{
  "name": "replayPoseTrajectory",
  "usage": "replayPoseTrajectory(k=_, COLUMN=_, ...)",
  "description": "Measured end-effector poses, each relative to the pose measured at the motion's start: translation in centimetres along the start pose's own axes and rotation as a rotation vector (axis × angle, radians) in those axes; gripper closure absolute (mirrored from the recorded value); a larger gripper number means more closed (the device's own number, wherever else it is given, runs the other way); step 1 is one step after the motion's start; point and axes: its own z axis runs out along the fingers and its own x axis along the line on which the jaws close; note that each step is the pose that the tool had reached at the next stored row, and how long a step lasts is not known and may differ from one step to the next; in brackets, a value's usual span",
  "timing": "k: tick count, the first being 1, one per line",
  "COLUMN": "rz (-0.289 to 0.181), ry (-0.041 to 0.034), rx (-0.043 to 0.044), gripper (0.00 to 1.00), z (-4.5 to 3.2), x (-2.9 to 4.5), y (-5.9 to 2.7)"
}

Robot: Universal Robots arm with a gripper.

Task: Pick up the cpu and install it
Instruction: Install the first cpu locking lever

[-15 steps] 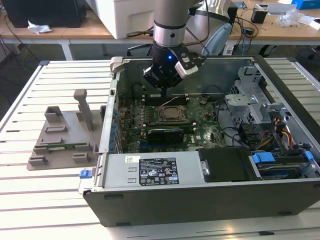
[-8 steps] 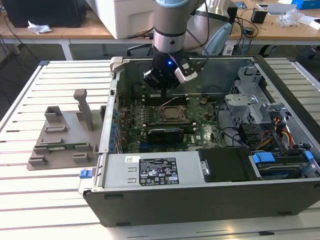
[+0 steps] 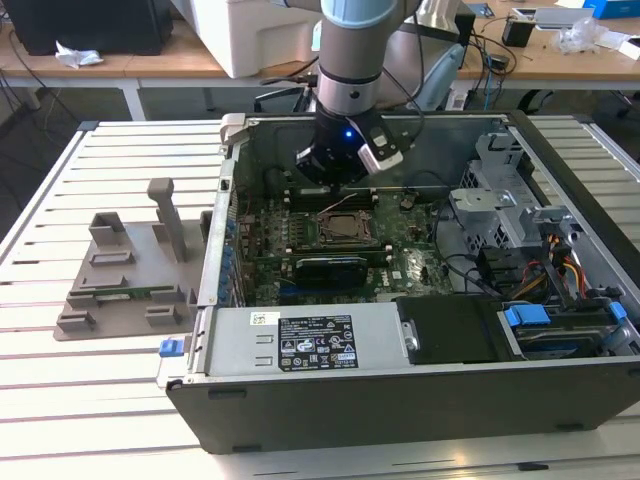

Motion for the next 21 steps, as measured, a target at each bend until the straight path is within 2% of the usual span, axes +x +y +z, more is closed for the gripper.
replayPoseTrajectory(k=7, rz=0.000, ry=0.0020, rx=-0.0002, gripper=0.89, z=0.52, x=-0.74, y=-0.12)
replayPoseTrajectory(k=11, rz=0.000, ry=0.0035, rx=-0.0002, gripper=0.89, z=1.07, x=-1.19, y=-0.22)
replayPoseTrajectory(k=17, rz=0.000, ry=0.0048, rx=-0.0004, gripper=0.89, z=1.46, x=-2.08, y=-0.33)
replayPoseTrajectory(k=21, rz=0.001, ry=0.0052, rx=-0.0002, gripper=0.89, z=1.65, x=-2.29, y=-0.40)
